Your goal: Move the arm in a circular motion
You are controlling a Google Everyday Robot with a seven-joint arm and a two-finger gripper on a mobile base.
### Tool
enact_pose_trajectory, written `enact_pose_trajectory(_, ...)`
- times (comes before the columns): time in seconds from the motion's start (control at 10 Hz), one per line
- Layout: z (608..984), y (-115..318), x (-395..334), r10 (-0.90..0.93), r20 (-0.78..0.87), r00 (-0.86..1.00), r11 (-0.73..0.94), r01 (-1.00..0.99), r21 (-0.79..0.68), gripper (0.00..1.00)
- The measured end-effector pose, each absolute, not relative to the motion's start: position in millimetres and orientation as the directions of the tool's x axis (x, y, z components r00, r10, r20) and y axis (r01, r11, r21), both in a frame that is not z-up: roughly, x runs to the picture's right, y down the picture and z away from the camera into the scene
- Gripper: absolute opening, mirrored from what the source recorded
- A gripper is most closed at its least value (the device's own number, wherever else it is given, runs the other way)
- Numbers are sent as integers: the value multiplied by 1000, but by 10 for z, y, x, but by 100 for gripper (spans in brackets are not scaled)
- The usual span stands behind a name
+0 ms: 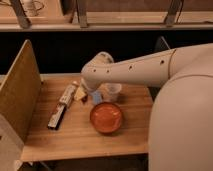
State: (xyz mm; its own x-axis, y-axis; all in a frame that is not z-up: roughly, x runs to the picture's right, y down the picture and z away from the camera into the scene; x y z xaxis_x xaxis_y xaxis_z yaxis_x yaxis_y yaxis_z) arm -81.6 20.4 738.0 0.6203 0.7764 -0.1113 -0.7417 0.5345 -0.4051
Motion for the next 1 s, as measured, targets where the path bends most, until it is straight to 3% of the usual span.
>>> enact_pose_trajectory(0.5,6858,626,452,876,-274,397,340,-911,-233,80)
enact_pose_trajectory(0.8,6752,340,1435,931,-270,247,251,-968,-20,80)
enact_pose_trajectory(1.0,6903,-38,1762,949,-252,189,216,-973,84,80)
